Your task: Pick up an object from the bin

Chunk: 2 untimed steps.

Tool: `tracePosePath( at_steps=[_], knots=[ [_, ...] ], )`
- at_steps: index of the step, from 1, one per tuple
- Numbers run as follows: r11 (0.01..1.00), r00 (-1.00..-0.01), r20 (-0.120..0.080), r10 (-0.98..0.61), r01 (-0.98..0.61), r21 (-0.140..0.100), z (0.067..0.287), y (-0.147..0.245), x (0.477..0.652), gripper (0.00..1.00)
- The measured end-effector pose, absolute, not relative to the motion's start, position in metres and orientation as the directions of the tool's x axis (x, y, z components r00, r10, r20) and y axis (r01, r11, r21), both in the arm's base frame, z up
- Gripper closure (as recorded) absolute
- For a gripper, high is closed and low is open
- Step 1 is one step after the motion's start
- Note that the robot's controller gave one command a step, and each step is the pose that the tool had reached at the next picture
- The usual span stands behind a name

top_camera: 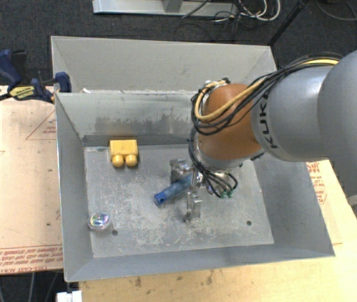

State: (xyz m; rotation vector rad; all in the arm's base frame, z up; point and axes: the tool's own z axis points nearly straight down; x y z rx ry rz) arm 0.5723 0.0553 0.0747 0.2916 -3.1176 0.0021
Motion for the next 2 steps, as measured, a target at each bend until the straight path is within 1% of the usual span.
tracePosePath(
  at_steps=[1, 2],
  knots=[
    [0.982, -0.982, 0.0, -0.189, -0.189, 0.001, 0.078, 0.06, 0.576, 1.0],
    [0.98, -0.98, -0.01, -0.199, -0.199, 0.0, 0.236, 0.069, 0.576, 1.0]
  ],
)
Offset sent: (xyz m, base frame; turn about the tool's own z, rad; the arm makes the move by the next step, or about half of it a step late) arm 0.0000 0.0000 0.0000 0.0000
